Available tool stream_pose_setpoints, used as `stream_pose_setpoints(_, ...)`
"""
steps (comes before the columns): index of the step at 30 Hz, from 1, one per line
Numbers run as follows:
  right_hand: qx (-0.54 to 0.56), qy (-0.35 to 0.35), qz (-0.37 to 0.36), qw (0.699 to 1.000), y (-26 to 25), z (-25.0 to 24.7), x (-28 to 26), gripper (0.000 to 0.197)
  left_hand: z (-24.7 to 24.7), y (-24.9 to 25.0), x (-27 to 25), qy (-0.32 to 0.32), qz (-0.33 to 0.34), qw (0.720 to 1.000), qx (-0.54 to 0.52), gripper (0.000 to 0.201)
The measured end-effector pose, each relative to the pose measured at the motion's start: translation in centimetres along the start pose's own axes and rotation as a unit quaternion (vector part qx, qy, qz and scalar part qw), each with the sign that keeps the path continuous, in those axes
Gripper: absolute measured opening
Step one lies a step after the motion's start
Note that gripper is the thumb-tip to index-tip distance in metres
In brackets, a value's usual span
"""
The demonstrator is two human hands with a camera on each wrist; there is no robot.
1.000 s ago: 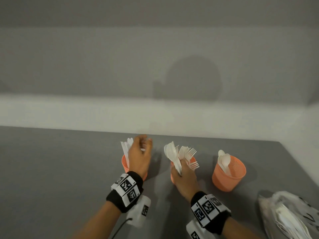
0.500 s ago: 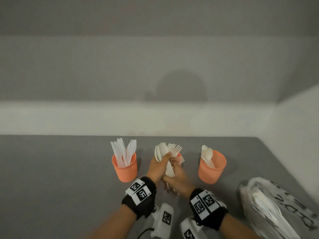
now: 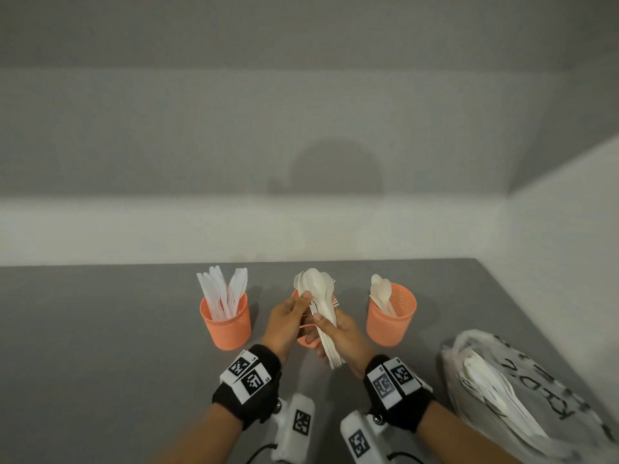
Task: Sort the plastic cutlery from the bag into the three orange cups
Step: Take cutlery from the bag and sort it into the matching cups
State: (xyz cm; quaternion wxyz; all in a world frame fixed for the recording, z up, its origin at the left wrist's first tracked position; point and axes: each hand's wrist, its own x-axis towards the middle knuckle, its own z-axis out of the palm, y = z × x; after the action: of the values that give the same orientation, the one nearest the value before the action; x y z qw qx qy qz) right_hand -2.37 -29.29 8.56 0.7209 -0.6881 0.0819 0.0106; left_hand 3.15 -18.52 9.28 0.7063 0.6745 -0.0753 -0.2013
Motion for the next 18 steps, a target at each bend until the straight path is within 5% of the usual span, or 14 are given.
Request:
stream_pose_setpoints(7,0.031,-0.009,0.035,0.999,1.3,0.2,1.0,0.020,-0.3,0.0,0.1,0.091,0.003,0.995,0.038,0.034)
stream_pose_setpoints(13,-0.019,0.066,0.003,0.998,1.8,-0.1,1.6,0.025,-1.9,0.5,1.2,0.207,0.015,0.975,-0.079,0.027)
stream_pose_setpoints(18,-0.217,0.093,-0.097,0.967,2.8,0.0,2.1,0.045,-1.3,1.2,0.0,0.107,0.040,0.992,-0.045,0.019)
